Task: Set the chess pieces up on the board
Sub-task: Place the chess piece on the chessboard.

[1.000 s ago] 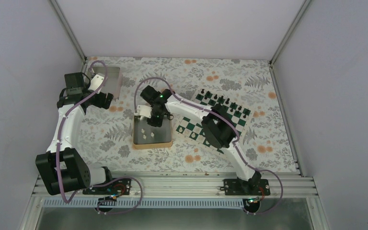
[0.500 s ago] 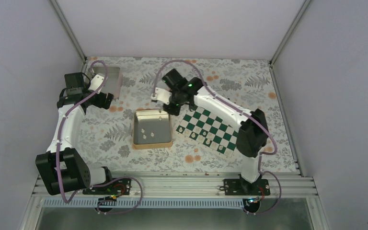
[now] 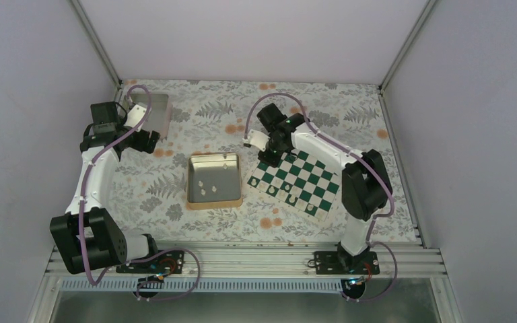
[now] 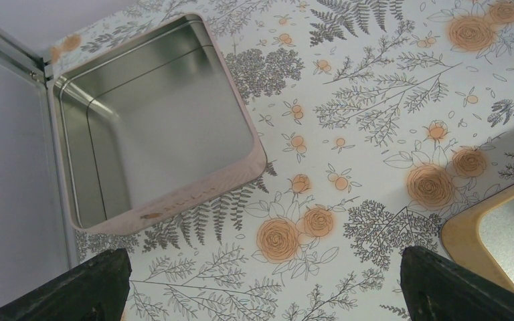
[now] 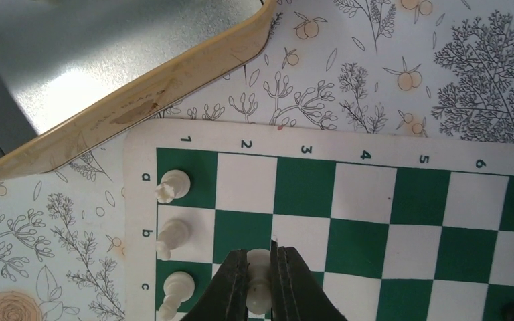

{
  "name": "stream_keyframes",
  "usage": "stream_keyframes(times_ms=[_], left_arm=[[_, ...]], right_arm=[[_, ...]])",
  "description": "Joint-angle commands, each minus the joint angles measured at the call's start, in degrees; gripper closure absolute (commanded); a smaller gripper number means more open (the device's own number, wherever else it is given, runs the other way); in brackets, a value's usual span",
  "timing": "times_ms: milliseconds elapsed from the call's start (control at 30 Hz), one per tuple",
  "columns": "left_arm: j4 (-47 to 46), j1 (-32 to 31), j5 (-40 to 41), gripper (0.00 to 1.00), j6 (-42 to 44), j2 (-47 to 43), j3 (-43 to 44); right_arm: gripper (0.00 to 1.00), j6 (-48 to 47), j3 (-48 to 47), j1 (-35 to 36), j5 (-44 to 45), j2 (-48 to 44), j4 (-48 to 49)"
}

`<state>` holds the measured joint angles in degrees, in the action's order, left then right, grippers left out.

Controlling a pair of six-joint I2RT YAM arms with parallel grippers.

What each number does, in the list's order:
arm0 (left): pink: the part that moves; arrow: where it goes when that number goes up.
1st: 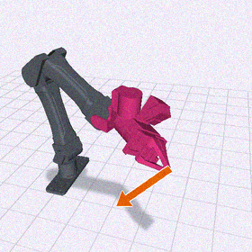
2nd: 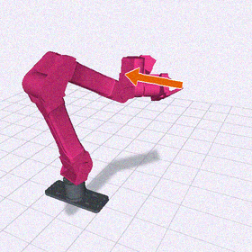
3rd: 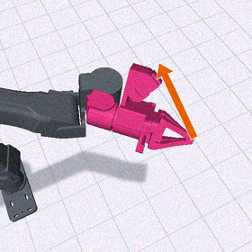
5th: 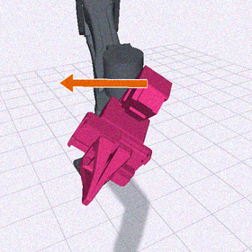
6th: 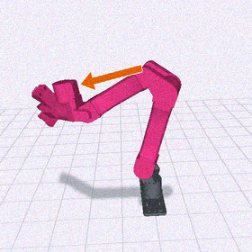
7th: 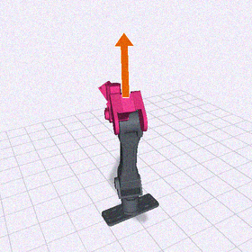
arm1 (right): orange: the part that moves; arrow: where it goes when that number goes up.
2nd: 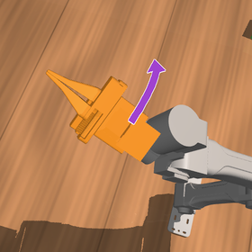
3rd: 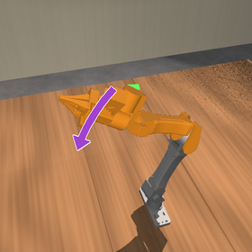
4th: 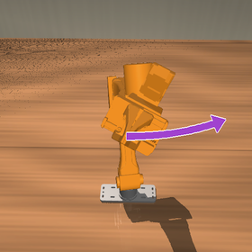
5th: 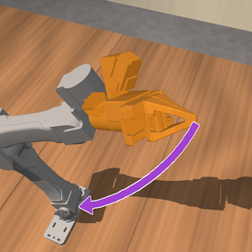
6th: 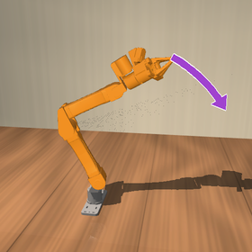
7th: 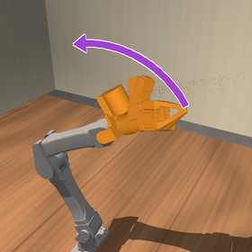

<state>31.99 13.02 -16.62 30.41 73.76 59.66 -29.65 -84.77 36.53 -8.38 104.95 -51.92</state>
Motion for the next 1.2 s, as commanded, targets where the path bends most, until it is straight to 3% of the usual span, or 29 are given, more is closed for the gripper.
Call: stream_keyframes(times_ms=[0, 667, 1167], left_arm=[[0.3, 0.4, -1.2, 0.00, 0.3, -0.6, -0.2], [0.3, 0.4, -1.2, 0.00, 0.4, -0.3, -0.5], [0.4, 0.4, -1.6, 0.00, 0.5, -0.3, -0.7]], right_arm=[[0.96, 1.0, 0.2, 0.6, -2.5, 1.6, 2.6], [0.96, 0.4, -2.5, 0.8, -3.1, 10.8, 4.7], [0.96, 0.5, 1.3, 0.7, -5.0, 10.4, 8.9]])
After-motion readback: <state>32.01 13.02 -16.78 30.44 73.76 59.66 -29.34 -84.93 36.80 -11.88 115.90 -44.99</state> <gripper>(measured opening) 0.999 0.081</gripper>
